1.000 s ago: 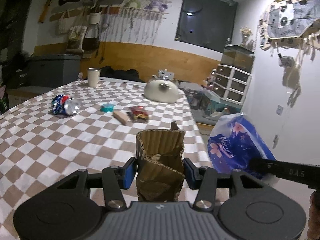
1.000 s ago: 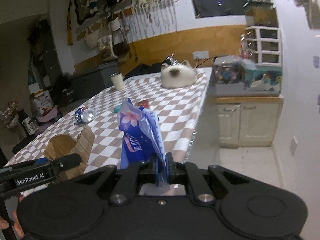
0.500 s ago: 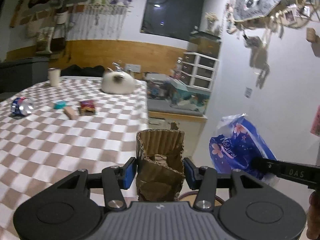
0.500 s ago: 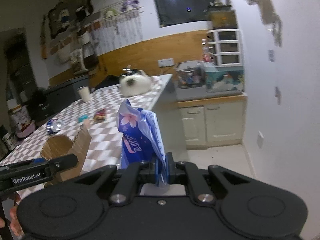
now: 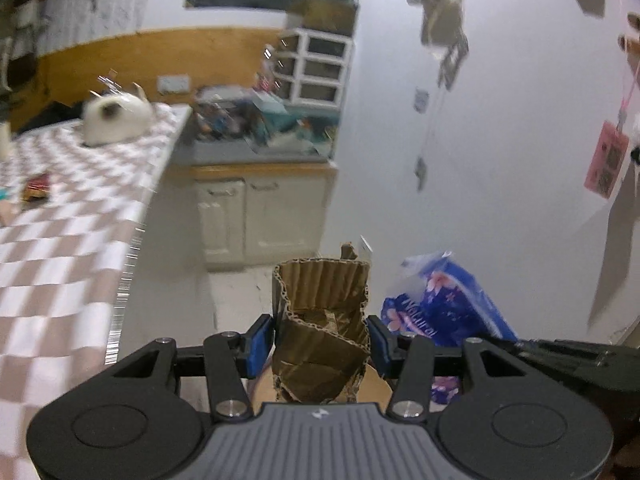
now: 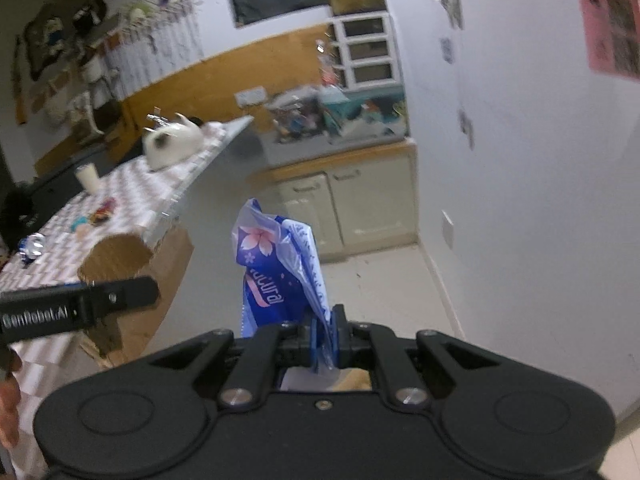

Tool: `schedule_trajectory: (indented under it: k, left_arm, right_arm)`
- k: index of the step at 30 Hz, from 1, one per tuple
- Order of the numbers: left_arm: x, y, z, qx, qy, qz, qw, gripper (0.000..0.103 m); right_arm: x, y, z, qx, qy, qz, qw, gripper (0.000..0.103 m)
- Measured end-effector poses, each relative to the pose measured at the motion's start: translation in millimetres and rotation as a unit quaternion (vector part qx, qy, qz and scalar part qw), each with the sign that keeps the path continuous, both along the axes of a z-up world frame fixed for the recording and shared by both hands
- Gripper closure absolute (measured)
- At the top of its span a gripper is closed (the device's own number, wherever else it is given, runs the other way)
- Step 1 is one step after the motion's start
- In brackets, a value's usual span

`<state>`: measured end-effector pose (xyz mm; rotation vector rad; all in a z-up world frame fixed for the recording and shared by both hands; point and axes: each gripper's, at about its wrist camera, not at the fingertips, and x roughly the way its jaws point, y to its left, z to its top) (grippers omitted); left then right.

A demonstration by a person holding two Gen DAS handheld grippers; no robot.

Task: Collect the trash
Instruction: 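Carry the cardboard piece and blue bag over the wastebasket with both grippers, then open the left gripper while the right gripper opens, dropping both items into the wastebasket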

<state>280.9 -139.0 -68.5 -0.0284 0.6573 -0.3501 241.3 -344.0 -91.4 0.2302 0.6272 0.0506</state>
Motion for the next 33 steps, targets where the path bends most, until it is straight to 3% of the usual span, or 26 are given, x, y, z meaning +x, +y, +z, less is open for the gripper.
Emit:
schedule_trajectory:
  k: [9, 20, 30, 33]
  left_arm:
    - [69, -48, -52, 0.016, 0.107, -0.029, 0.9937, 0.052]
    - [132, -48, -149, 0.024, 0.253, -0.025, 0.967, 0.052]
    - [146, -55, -186, 0.048, 0.291, -0.031, 0.9549, 0.051]
    - [143, -54, -192, 0.053, 0.3, -0.027, 0.9522, 0.044]
  right_arm:
    - [42, -21, -58, -0.018, 0.084, -0.037, 0.996, 0.095]
    - [92, -17, -128, -0.019, 0.183, -0.047, 0.982, 0.095]
    - [122, -1, -167, -0.012, 0.231, -0.04, 0.972, 0.092]
    - [125, 0, -171, -0.01, 0.235, -0.037, 0.971, 0.09]
